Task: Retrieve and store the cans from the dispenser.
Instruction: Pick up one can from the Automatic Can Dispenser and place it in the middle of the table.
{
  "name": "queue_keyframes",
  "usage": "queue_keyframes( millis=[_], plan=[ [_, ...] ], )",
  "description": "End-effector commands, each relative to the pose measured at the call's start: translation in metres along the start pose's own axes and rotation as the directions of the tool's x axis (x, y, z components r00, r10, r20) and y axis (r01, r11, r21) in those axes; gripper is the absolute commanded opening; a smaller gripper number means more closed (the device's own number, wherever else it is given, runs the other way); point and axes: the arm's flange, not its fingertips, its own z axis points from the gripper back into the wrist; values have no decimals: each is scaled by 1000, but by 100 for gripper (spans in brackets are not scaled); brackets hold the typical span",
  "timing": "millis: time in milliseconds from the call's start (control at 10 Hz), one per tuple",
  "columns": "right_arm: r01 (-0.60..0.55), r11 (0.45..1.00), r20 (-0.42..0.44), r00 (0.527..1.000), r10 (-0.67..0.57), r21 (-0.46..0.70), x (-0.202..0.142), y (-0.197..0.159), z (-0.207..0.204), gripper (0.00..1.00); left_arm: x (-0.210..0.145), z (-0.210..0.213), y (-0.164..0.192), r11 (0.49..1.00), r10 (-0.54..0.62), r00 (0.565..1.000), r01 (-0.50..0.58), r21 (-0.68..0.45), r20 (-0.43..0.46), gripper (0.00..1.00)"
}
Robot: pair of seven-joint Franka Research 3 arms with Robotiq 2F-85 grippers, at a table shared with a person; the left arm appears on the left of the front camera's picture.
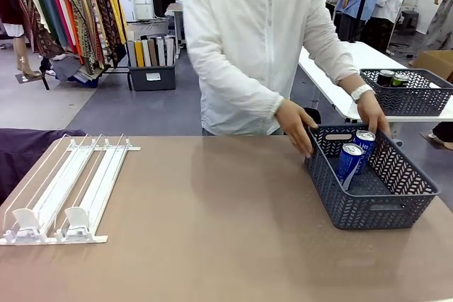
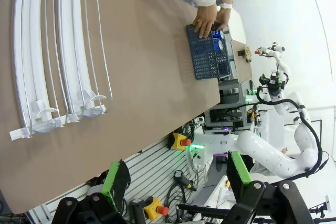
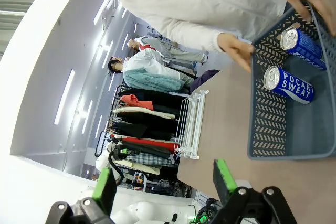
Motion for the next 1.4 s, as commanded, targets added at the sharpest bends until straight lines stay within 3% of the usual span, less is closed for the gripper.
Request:
queue_keyframes(
  millis=[0,1300],
  plan=[
    [-25,1000,12,1000,25,18,2,1,-1,100,-1,1,-2,1000,-3,1000,3,-18,6,100],
    [-25,1000,12,1000,25,18,2,1,-1,100,-1,1,-2,1000,-3,1000,3,-18,6,100]
  ],
)
